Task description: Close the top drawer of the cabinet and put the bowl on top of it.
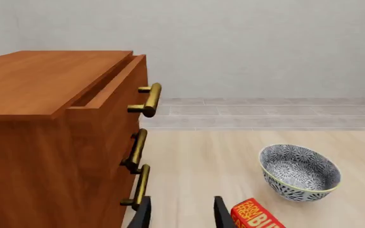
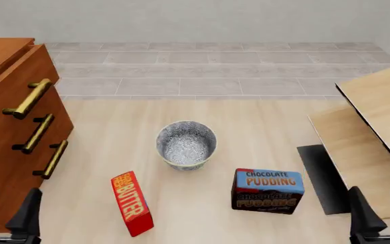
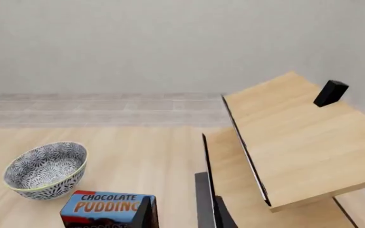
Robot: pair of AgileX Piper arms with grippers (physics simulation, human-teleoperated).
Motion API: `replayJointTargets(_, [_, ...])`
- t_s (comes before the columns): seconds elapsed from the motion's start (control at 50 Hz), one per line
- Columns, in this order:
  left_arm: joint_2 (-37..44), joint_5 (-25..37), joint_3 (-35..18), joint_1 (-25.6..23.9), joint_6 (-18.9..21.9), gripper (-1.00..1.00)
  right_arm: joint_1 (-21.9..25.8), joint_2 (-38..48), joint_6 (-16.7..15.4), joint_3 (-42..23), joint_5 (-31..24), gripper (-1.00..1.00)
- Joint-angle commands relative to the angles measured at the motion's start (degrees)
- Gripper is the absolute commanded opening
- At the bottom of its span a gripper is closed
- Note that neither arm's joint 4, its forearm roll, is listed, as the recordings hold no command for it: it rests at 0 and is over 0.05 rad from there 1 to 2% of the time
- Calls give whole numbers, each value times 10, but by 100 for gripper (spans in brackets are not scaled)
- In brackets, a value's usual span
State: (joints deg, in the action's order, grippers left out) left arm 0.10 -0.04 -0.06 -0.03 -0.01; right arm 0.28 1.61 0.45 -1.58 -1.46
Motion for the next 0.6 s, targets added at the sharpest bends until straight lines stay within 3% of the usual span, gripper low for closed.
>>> replayJointTargets(0.02, [2,0,-3,-4,-1,100,-2,-11,-4,12,14,100])
replayJointTargets(0.28, [14,-8,-19,-10,12,100,-3,-8,-2,14,17,100])
replayJointTargets(0.44, [49,-44,-20,-18,22,100,-5,-8,-2,13,15,100])
replayJointTargets(0.6, [132,-117,-28,-40,21,100,-5,-5,-7,14,18,100])
